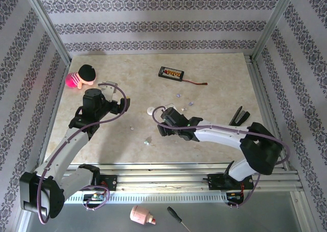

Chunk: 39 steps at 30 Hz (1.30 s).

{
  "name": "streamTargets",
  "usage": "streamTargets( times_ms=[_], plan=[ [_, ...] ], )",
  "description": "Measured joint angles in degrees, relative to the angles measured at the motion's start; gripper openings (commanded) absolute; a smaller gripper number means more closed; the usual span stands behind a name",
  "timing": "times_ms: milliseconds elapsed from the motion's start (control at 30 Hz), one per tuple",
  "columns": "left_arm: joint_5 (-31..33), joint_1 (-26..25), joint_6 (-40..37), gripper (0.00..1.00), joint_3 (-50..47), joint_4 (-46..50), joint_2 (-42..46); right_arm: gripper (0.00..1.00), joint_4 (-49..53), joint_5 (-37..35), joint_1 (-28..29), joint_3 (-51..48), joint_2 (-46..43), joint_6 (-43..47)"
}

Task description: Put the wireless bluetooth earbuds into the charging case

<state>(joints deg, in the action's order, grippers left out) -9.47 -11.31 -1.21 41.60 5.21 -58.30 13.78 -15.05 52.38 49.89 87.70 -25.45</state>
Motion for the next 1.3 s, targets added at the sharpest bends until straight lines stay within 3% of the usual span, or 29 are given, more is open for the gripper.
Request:
streamTargets(
  times_ms=[300, 667, 967, 1133, 1300],
  plan=[
    [-0.4, 0.0, 0.0, 0.99, 0.0, 0.5, 0.3, 0.69, 5.0, 1.1, 0.0, 4.3, 6.7, -3.3],
    [-0.8, 0.0, 0.0, 0.99, 0.0, 0.5, 0.3, 0.49, 6.2, 1.7, -0.2, 5.6, 11.3, -4.9],
    [-1.0, 0.0, 0.2, 0.99, 0.0, 0.8, 0.3, 0.41, 6.1, 2.3, -0.5, 5.7, 11.5, -4.3],
    [-2.9, 0.0, 0.1, 0.99, 0.2, 2.3, 0.3, 0.4, 4.6, 6.2, -1.7, 4.9, 9.9, 1.0],
    [-9.5, 0.0, -2.5, 0.99, 3.0, 6.5, 0.3, 0.41, 4.1, 15.8, -3.7, 3.8, 3.4, 13.7]
  ],
)
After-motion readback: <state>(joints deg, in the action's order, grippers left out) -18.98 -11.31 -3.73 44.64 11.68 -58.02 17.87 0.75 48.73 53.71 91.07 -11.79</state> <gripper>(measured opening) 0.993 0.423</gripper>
